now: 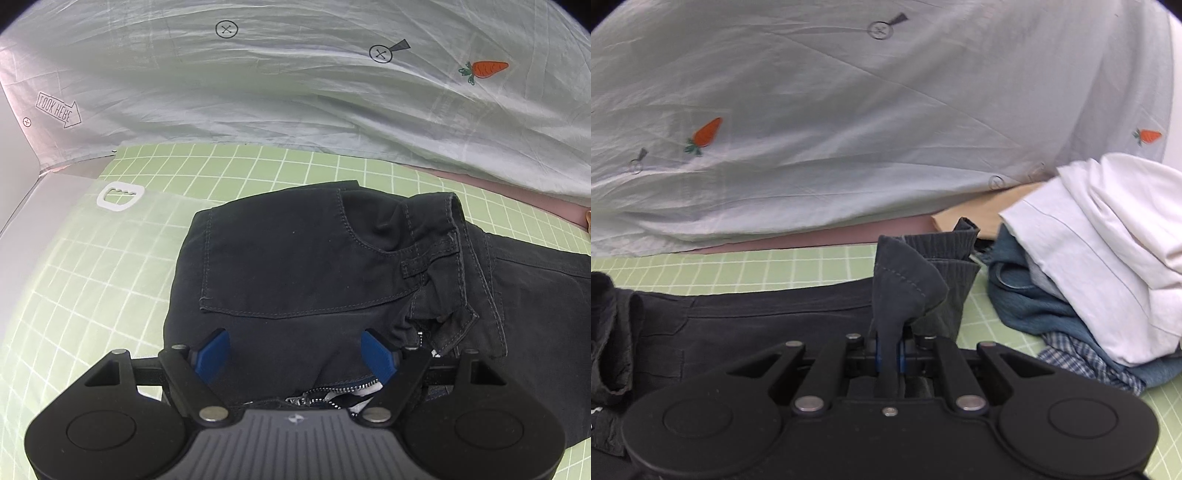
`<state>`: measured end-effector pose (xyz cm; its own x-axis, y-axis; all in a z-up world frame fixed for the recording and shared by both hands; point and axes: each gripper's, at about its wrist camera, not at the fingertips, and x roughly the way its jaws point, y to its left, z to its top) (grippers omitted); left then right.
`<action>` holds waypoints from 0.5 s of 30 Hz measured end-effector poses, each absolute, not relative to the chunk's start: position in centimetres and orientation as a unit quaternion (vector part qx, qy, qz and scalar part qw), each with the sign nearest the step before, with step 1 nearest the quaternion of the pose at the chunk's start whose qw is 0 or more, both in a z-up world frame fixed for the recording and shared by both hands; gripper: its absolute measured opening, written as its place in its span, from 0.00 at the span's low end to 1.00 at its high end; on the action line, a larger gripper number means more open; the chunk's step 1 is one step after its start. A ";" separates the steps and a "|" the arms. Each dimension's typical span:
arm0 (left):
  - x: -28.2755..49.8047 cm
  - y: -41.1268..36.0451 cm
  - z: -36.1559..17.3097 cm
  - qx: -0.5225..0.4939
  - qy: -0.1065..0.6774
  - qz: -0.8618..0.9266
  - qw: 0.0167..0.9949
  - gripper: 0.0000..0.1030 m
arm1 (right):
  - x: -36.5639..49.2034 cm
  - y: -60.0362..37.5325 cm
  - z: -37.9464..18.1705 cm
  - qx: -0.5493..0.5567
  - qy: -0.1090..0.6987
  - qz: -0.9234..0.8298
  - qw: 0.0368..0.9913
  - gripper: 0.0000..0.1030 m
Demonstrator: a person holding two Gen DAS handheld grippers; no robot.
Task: Fold clothes
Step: 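Grasp the leg hem with the right gripper and lift it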
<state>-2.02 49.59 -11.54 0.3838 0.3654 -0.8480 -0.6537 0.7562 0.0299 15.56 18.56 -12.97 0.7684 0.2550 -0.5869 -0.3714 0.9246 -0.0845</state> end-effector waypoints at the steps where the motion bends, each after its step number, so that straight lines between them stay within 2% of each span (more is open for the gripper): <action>1: -2.4 49.6 -11.4 -0.158 0.458 0.312 0.817 0.77 | 14.9 19.6 -13.0 -0.107 0.292 0.185 0.932 0.08; 8: -4.1 49.6 -11.3 -0.157 0.467 0.313 0.812 0.77 | 9.6 25.8 -15.0 -0.164 0.305 0.297 0.890 0.08; 15: -5.2 49.1 -11.8 -0.160 0.472 0.313 0.808 0.77 | 8.4 26.5 -19.2 -0.145 0.382 0.289 0.866 0.08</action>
